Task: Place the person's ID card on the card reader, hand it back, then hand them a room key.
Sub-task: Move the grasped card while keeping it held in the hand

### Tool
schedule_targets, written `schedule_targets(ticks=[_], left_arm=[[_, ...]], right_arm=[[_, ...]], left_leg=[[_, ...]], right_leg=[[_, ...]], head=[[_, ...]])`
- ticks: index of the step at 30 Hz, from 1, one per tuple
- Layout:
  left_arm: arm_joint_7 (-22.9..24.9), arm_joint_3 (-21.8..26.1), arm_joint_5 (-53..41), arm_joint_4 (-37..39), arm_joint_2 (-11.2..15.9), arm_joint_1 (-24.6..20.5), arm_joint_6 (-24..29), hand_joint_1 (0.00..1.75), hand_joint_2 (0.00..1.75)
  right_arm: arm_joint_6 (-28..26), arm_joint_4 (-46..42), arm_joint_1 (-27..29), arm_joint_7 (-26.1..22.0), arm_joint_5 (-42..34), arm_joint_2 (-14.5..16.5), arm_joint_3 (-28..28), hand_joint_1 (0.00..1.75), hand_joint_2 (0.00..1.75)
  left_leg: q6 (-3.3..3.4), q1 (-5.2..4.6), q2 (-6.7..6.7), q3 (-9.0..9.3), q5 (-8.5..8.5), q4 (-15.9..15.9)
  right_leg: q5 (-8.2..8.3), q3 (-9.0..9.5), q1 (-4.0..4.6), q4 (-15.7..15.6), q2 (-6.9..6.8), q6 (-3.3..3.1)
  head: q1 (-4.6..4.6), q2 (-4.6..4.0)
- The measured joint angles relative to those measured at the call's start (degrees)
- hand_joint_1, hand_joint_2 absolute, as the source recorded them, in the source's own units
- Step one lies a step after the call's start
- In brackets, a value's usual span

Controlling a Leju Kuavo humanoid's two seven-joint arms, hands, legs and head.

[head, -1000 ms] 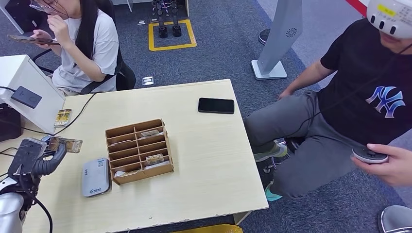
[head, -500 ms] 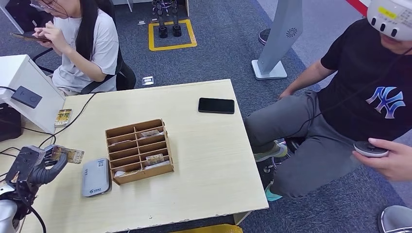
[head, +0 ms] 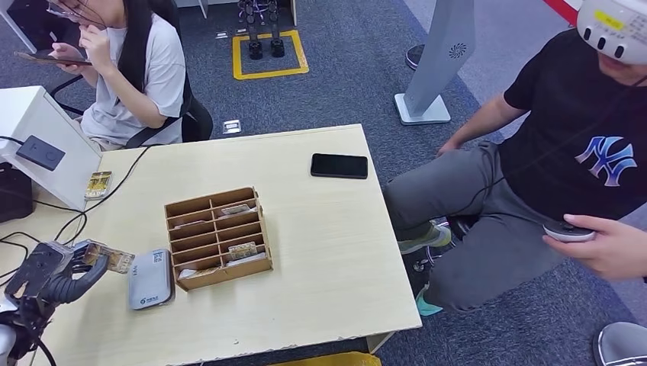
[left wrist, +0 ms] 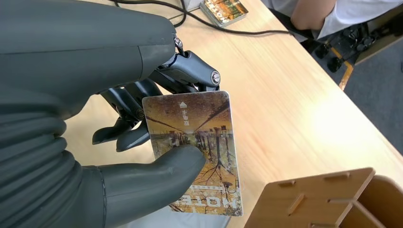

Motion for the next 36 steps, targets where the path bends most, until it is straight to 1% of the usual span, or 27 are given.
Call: schedule_targets(ticks=[4,10,19,27,29,31,36], left_arm=[[-0.01,-0.17,0.51,-1.42,0.94,1.73,-0.22,1.75,1.75],[-0.02,-0.50,0.63,-2.35,1.58,2.56,-0.23,1.75,1.75],[0.00,-0.70,0.32,-2.85,1.62,2.98,-0.11,1.75,1.75],[0.72,-2.75,-5.00,-3.13,1.02,2.86,3.17,1.75,1.75],[0.99,-3.53,-6.56,-3.12,0.67,2.60,4.34,1.75,1.75],[1.01,-4.28,-8.26,-2.95,-0.23,2.01,6.02,1.75,1.75],[1.01,-5.99,-10.83,-0.60,-5.10,-1.14,10.13,1.75,1.75]], right_arm=[[0.03,0.00,-0.01,0.05,0.05,0.00,-0.10,0.00,0.00],[0.03,0.00,-0.01,0.08,0.05,0.02,-0.11,0.00,0.00],[0.03,0.00,-0.02,0.03,0.05,0.02,-0.14,0.00,0.00],[-0.05,0.00,-0.09,-0.07,0.38,0.05,-0.90,0.00,0.00],[-0.01,0.00,-0.11,-0.06,0.80,0.07,-1.11,0.00,0.00],[0.03,0.00,-0.11,-0.03,1.12,0.11,-1.17,0.00,0.00],[0.03,0.00,-0.31,-0.01,1.73,0.39,-1.41,0.00,0.00]], left_leg=[[0.00,0.00,-0.01,-0.01,0.00,-0.01],[0.00,0.00,-0.01,0.00,0.01,-0.01],[0.00,0.00,-0.02,0.00,0.00,-0.01],[0.00,0.00,-0.01,0.01,0.00,0.00],[0.00,-0.01,-0.01,0.01,0.01,0.01],[0.01,-0.02,-0.05,0.01,0.01,0.02],[0.01,-0.03,-0.16,0.00,0.01,0.03]], right_leg=[[-0.02,0.00,0.00,0.00,-0.02,0.02],[-0.01,0.02,0.00,0.00,-0.02,0.01],[0.00,0.02,0.00,0.00,-0.03,0.01],[0.00,0.00,0.00,0.00,-0.03,0.00],[0.01,-0.01,0.00,0.00,-0.02,0.00],[0.01,-0.01,-0.01,-0.01,-0.06,0.00],[0.01,0.06,-0.02,-0.01,-0.16,0.01]], head=[[-0.01,0.00],[0.01,0.00],[-0.01,0.00],[0.01,0.00],[0.00,0.00],[-0.01,0.00],[0.01,0.00]])
